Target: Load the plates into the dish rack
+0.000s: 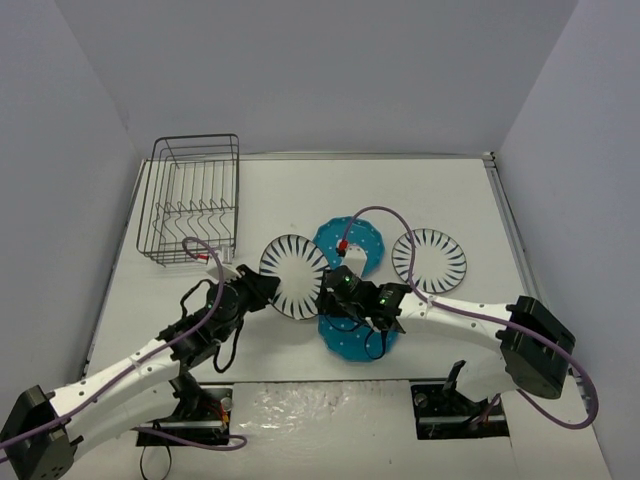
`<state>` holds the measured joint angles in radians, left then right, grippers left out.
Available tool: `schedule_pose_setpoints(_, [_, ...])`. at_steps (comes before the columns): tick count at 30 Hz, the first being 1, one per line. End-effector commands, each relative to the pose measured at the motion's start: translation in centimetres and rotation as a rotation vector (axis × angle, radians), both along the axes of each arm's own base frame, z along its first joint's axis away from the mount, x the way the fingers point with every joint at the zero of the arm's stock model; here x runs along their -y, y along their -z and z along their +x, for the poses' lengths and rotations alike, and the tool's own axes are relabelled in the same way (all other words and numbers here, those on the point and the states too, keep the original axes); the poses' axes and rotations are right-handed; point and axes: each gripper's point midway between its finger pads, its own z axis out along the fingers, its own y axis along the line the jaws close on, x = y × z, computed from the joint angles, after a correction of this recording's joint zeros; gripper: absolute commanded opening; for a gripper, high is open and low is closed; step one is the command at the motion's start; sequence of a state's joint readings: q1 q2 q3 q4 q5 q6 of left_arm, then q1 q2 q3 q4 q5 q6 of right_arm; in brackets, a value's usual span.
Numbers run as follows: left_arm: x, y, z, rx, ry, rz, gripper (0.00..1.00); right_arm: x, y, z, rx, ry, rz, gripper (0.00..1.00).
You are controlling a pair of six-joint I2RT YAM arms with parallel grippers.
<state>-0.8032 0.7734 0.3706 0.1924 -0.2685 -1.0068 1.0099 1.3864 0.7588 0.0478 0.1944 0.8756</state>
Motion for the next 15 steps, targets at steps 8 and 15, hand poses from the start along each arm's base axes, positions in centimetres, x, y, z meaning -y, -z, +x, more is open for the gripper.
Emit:
schedule_pose_setpoints(8, [2.5, -12.0, -0.9, 0.221, 0.124, -0.227, 0.0, -4.0, -7.1, 2.9, 0.15, 0.007, 0.149, 0.56])
schedule_pose_setpoints(15, [1.3, -12.6, -0.9, 0.236, 0.09, -0.173, 0.0, -2.5, -9.0, 3.5, 0.198, 0.053, 0.121, 0.59])
